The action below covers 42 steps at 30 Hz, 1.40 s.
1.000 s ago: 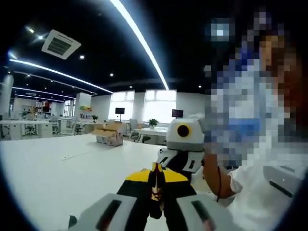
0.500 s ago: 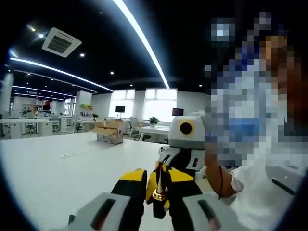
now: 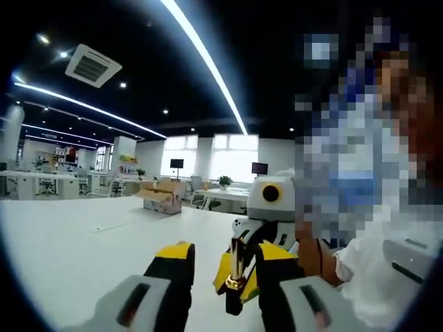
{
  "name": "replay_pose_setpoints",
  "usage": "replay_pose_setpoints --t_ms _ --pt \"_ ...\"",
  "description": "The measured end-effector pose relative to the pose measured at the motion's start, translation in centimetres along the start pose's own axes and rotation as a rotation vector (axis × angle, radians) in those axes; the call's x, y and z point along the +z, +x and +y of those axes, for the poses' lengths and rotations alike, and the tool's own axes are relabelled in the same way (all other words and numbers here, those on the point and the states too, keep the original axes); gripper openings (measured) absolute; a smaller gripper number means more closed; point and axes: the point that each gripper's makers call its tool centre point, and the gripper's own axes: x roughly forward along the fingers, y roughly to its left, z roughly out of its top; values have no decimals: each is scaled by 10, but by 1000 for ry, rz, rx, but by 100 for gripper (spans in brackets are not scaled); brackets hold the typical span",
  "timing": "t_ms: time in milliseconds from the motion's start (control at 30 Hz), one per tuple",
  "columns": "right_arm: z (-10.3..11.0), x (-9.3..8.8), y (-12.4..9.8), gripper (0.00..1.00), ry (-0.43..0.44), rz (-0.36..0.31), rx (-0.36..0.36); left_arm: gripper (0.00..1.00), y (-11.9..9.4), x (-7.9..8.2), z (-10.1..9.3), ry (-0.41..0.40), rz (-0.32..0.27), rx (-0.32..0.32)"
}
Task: Unscrew the lipstick cap, remove the lipstick, and put the cap back on the lipstick
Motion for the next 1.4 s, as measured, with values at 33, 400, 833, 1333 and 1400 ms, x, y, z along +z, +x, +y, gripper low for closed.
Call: replay_pose_setpoints --t_ms 33,400,833,1333,1400 --pt "0 0 0 10 -1 0 -1 44 0 1 1 -2 -3 3" --pt "-2 1 -5 10 -7 -1 -12 66 2 -5 -1 -4 30 1" --pt "-5 6 -11 10 -6 -18 -25 87 5 -15 3 -24 78 14" --pt "-8 11 -14 10 -3 -35 -36 92 8 -25 3 -23 118 9" --pt "-8 11 -15 10 -2 -36 -37 91 9 -25 2 -22 121 5"
